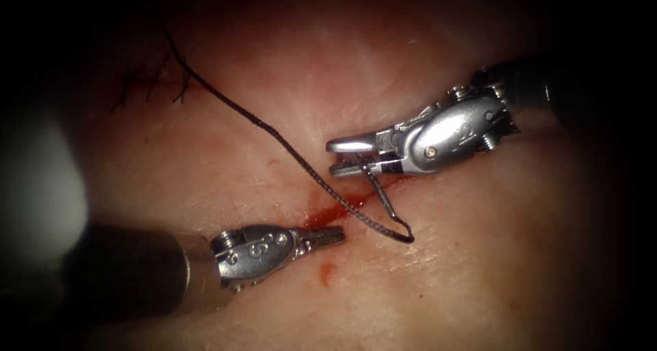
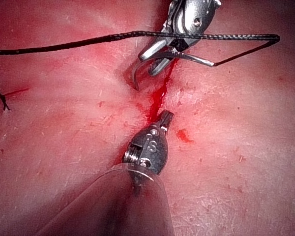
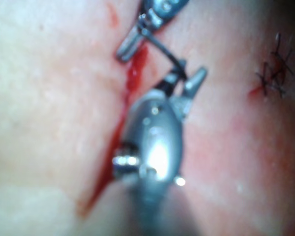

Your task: Wound Closure

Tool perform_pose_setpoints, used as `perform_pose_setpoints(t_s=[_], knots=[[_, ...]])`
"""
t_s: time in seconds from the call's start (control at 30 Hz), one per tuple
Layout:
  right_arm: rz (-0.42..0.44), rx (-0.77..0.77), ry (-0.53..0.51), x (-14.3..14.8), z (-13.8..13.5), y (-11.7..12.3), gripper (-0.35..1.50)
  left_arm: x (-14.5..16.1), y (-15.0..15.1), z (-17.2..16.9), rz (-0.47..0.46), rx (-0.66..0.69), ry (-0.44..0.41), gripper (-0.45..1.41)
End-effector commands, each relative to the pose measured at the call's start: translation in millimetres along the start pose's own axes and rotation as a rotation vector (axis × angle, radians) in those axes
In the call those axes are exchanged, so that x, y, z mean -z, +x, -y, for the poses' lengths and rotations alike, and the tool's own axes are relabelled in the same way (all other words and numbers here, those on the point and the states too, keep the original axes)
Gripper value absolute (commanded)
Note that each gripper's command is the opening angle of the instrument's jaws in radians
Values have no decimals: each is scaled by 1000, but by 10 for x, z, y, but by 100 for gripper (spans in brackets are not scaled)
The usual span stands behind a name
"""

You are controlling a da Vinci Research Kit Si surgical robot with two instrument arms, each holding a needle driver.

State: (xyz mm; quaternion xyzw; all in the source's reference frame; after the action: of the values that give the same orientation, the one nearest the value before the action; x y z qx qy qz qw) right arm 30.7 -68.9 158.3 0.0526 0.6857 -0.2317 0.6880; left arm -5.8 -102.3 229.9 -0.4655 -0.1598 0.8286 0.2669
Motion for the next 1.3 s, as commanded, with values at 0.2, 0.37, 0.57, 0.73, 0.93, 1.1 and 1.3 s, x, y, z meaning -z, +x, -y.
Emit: perform_pose_setpoints(t_s=[0.2, 0.37, 0.57, 0.73, 0.93, 1.1, 1.3], knots=[[6, -39, 13, -7, 13, -8, -35, -14, -6, -10, 3, 5, -3, -25], [14, -111, -5, -6, 10, -10, -35, -18, -3, -12, 6, 13, -4, -25], [42, -271, -2, -10, -5, -11, -35, -21, -5, -14, 6, 11, -7, -25], [42, -319, -9, -11, -23, -7, -35, -25, -9, -14, 8, 14, -9, -25], [64, -424, 32, -16, -17, -13, -35, -26, -12, -15, 15, 17, -11, -25], [68, -585, 28, -16, -37, -10, -35, -25, -14, -15, 18, 15, -12, -25], [94, -683, 46, -19, -45, -5, -35, -27, -18, -15, 30, 11, -10, -25]])
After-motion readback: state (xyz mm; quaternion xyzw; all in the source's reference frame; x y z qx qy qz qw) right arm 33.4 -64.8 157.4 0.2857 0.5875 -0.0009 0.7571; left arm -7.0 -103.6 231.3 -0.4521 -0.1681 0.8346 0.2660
